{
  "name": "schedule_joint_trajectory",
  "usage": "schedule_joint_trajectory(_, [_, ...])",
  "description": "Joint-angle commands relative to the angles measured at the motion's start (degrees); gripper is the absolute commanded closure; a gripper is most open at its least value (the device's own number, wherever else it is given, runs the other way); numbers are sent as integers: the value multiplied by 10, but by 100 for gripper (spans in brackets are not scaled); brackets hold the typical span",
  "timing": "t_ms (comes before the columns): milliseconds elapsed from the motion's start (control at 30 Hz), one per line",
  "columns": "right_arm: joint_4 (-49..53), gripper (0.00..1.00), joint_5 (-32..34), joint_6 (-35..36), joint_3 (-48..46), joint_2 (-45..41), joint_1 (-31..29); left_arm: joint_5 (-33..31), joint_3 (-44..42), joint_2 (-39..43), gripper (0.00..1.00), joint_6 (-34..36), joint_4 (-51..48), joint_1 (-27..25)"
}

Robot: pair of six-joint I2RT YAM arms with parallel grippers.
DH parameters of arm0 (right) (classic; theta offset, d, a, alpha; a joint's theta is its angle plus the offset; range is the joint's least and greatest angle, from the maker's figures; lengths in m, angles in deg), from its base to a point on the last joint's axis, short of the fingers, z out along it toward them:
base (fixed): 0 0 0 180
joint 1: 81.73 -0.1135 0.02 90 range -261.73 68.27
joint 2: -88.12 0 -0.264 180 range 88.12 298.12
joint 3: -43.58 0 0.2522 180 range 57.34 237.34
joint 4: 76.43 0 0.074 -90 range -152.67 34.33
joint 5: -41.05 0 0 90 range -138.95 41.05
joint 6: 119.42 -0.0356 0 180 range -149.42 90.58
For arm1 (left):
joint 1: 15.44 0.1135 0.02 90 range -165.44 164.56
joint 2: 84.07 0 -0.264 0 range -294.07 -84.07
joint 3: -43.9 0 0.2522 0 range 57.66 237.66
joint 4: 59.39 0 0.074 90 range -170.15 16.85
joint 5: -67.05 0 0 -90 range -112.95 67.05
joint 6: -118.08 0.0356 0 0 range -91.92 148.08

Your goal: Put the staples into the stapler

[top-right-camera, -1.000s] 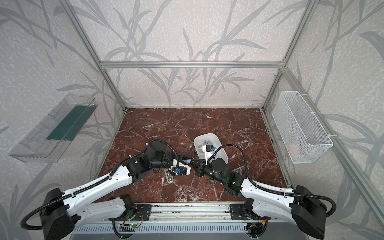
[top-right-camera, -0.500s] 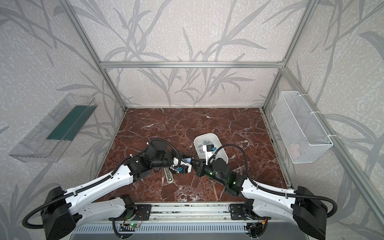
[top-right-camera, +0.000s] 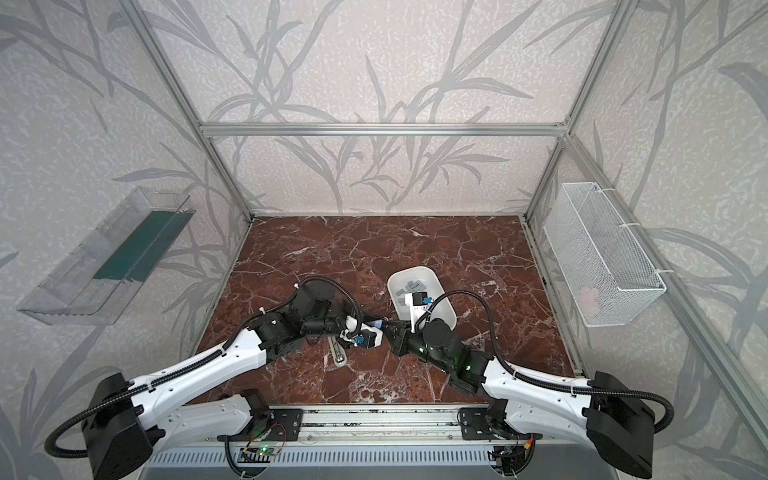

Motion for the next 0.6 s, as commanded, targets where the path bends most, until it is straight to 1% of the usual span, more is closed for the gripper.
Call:
schedule_joint_trajectory(0, [8, 100, 56, -27, -15, 7, 22, 32, 16, 28, 100, -19, -6, 33])
schedule_joint_trajectory(167, [-6, 100, 46, -43, -24, 26, 44, 78, 7, 47, 100, -17, -4, 77])
schedule_joint_trajectory(267, [-12, 100, 47, -49, -30, 32, 52, 99, -4, 60, 100, -23, 17, 102])
schedule_joint_trajectory(367, [-16, 100, 45, -54, -35, 34, 59, 121, -6, 64, 100, -12, 8, 119])
schedule_joint_trajectory(500, [-23, 100, 45, -62, -46, 20, 62, 103, -12, 55, 100, 10, 2, 150])
schedule_joint_trajectory(567, [-22, 100, 39, -65, -52, 4, 61, 89, -14, 45, 100, 38, -3, 166])
